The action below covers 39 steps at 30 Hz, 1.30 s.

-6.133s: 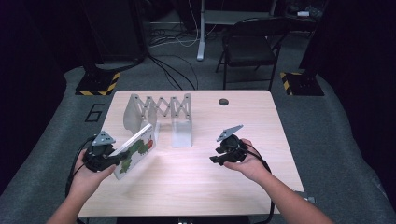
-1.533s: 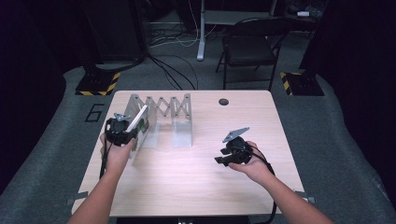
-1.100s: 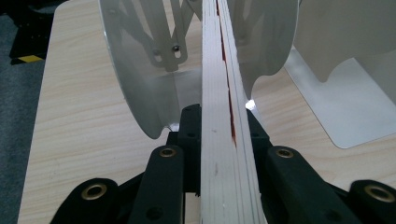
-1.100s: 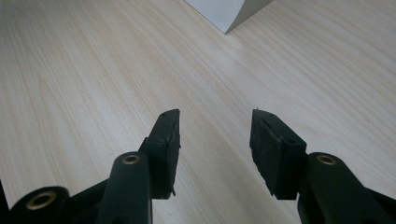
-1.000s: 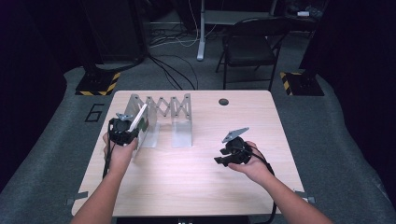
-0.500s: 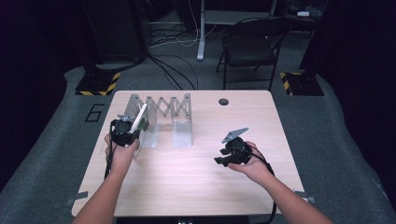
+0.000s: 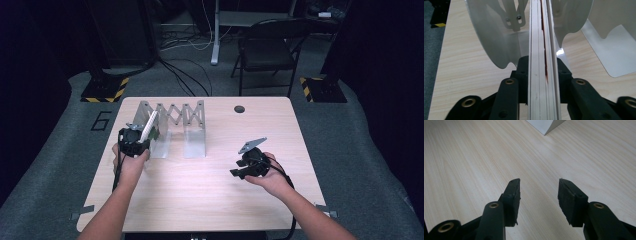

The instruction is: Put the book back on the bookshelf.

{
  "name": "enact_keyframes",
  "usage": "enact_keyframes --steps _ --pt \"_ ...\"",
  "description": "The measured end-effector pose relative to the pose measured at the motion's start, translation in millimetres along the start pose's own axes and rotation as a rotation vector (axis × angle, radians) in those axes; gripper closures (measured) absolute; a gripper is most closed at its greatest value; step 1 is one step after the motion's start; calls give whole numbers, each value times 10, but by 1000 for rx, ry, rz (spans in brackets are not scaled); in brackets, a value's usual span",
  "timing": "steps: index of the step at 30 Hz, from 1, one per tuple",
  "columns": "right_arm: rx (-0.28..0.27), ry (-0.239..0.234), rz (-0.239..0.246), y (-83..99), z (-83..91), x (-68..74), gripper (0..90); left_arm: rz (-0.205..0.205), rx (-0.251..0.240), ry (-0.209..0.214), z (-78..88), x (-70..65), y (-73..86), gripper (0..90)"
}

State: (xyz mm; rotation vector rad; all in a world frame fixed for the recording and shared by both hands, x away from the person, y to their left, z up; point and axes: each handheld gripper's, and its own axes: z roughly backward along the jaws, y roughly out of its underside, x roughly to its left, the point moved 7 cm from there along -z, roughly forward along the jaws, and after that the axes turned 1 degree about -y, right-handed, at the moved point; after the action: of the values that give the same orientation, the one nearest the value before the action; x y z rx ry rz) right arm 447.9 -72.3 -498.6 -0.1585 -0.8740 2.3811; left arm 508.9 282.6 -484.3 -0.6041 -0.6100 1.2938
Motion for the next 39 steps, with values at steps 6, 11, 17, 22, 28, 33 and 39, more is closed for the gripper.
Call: enact_keyframes --steps 6,11,17,22,28,33,39 --pt "2 4 0 -3 0 3 527 3 -4 -9 54 45 13 653" --pt "0 5 6 -16 -9 8 527 -6 -15 -7 110 47 29 641" --pt "-1 5 8 -30 -19 21 526 -10 -23 0 173 33 41 616" --pt "0 2 7 -42 -30 27 526 -16 -24 12 211 19 47 579" --pt "1 1 17 -52 -34 39 527 -16 -24 28 259 9 50 553" --pt "6 3 -2 -46 -30 33 527 -15 -11 49 302 22 61 538" --pt "4 0 8 -44 -28 26 527 -12 -20 70 358 7 58 497"
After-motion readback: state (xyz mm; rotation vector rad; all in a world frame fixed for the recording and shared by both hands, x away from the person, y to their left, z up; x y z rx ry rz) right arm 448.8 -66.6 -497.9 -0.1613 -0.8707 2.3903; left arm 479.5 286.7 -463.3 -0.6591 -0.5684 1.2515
